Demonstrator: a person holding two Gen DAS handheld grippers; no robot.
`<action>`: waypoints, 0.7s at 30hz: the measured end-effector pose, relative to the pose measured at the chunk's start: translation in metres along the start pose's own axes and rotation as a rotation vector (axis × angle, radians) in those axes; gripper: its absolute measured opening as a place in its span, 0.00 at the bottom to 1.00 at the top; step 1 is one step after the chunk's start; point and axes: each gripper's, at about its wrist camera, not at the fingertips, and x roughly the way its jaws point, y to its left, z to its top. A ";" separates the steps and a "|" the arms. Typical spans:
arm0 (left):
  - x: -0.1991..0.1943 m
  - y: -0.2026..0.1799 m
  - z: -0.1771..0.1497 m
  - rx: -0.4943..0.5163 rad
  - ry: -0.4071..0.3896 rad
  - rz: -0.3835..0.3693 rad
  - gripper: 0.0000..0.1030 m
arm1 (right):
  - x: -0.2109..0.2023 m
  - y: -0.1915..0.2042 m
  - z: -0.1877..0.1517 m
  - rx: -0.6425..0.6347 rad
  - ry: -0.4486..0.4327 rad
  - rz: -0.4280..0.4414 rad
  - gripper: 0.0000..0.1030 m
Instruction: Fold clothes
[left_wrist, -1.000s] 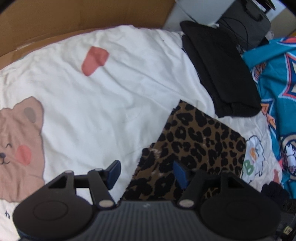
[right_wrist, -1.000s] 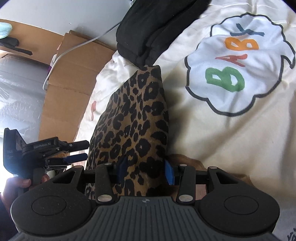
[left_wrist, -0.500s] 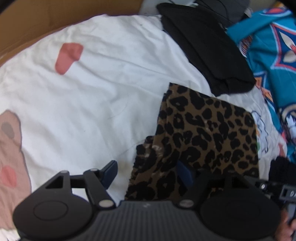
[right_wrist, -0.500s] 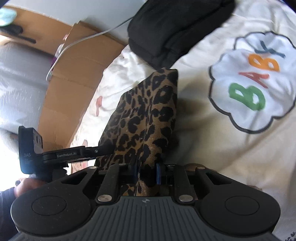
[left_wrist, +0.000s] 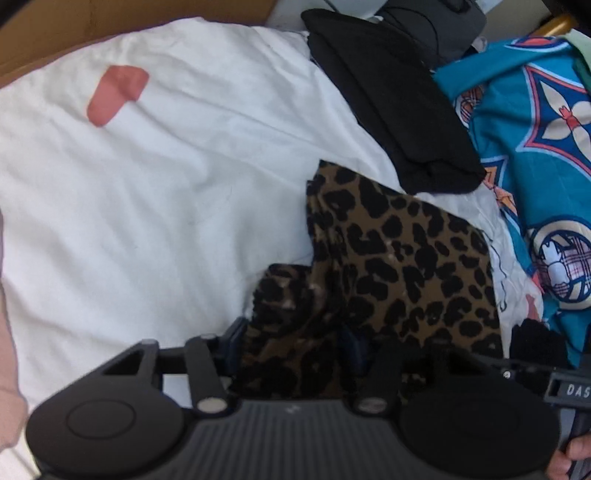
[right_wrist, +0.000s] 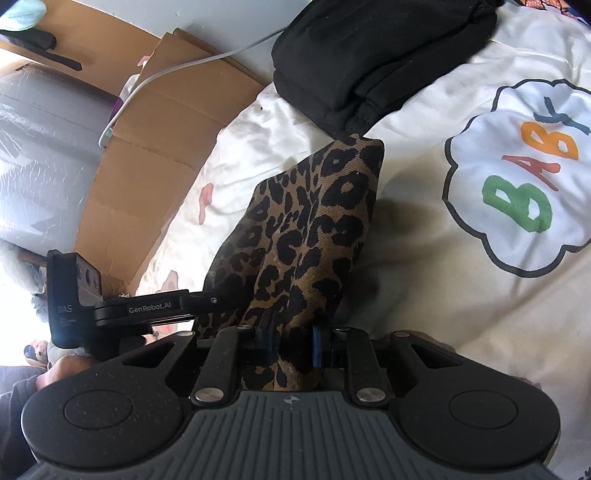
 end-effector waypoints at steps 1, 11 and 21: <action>-0.002 -0.001 0.000 0.017 -0.001 0.002 0.47 | 0.000 0.000 -0.001 0.000 -0.001 -0.002 0.20; 0.000 0.008 0.008 -0.058 0.015 -0.033 0.61 | 0.008 -0.023 -0.004 0.074 0.008 -0.030 0.22; 0.001 0.001 0.009 -0.031 0.028 -0.051 0.42 | 0.011 -0.026 -0.008 0.094 0.014 -0.011 0.23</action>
